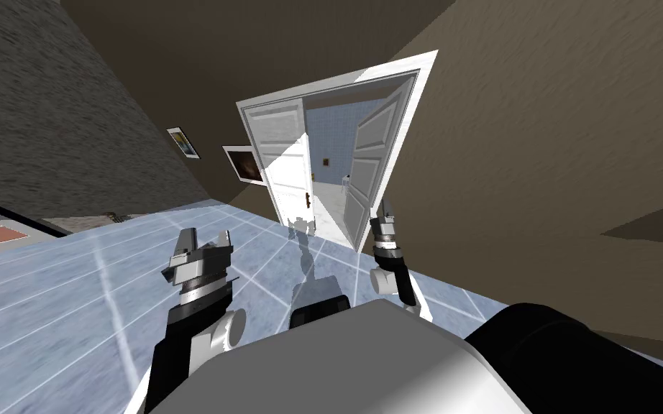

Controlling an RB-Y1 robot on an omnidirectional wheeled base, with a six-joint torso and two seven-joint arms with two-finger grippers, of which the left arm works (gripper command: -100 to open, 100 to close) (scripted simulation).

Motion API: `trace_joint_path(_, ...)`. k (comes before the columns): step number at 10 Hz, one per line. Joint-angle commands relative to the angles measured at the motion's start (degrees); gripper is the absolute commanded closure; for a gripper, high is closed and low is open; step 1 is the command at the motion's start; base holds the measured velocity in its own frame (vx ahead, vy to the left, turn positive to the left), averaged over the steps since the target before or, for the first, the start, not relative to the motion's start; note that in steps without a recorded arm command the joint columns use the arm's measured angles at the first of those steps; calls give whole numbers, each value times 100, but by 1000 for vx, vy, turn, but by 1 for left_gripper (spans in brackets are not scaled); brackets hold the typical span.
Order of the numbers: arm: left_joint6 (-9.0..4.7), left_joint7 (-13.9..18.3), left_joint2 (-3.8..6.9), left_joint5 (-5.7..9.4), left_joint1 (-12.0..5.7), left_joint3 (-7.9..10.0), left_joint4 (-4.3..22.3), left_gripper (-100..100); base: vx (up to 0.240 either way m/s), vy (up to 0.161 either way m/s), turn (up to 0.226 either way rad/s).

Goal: Push the door open

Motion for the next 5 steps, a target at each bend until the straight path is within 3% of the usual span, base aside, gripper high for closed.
trace_joint_path(1,-41,149,86,59,-73,-20,191,-100,105,-38,-124)
trace_joint_path(5,-132,483,239,192,-238,-66,619,-100,117,77,-118)
